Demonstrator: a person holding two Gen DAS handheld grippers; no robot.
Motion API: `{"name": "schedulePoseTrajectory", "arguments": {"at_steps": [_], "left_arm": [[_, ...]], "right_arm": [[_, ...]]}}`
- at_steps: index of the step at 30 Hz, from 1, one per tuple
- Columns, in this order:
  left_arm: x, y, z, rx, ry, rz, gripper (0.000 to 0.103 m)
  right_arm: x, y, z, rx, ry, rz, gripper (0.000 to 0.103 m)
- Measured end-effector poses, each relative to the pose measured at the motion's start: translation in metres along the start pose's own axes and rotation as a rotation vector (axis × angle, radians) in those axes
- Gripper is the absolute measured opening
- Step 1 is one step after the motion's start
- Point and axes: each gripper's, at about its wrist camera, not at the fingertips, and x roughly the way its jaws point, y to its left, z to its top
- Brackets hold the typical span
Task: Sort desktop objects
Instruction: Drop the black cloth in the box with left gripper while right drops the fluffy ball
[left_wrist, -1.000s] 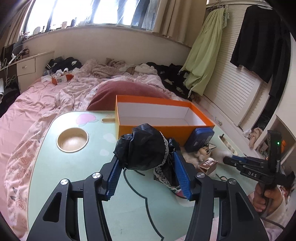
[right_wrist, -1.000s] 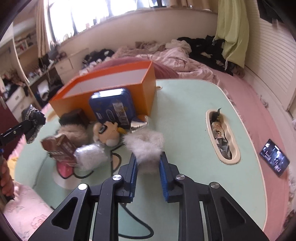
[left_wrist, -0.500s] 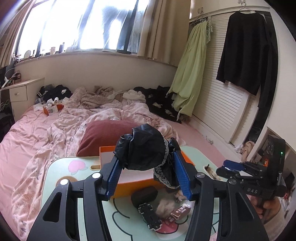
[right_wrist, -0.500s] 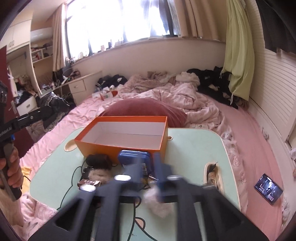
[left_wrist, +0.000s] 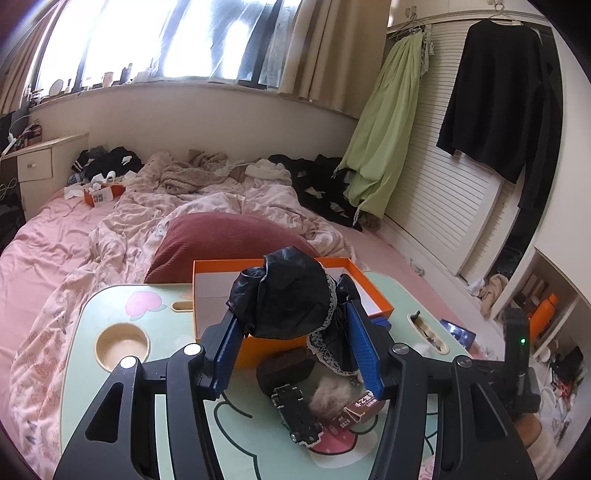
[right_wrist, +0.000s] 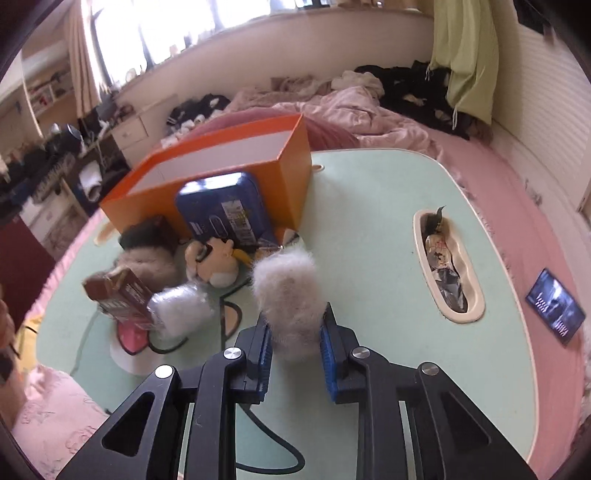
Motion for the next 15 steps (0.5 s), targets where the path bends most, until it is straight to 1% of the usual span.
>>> {"name": "schedulePoseTrajectory", "arguments": {"at_steps": [3, 5, 7, 9, 11, 12, 14, 15], "left_arm": [[0.01, 0.001, 0.01, -0.006, 0.015, -0.002, 0.056], [0.024, 0.003, 0.019, -0.032, 0.047, 0.0, 0.056], [0.045, 0.008, 0.027, -0.068, 0.082, -0.009, 0.056], [0.07, 0.011, 0.03, -0.07, 0.128, 0.025, 0.056], [0.094, 0.015, 0.027, -0.059, 0.169, 0.095, 0.057], [0.103, 0.018, 0.024, -0.066, 0.193, 0.123, 0.059], [0.11, 0.024, 0.016, -0.092, 0.229, 0.142, 0.061], [0.107, 0.025, 0.013, -0.096, 0.222, 0.132, 0.063]], "right_arm": [[-0.022, 0.006, 0.025, 0.005, -0.091, 0.017, 0.022], [-0.033, 0.018, 0.049, -0.025, -0.148, 0.049, 0.023], [-0.031, 0.031, 0.07, -0.064, -0.172, 0.053, 0.023], [-0.012, 0.046, 0.093, -0.093, -0.147, 0.065, 0.023], [0.016, 0.054, 0.108, -0.098, -0.097, 0.073, 0.023], [0.029, 0.055, 0.111, -0.096, -0.073, 0.059, 0.024], [0.047, 0.055, 0.114, -0.079, -0.036, 0.036, 0.027], [0.048, 0.053, 0.115, -0.072, -0.039, 0.056, 0.027]]}}
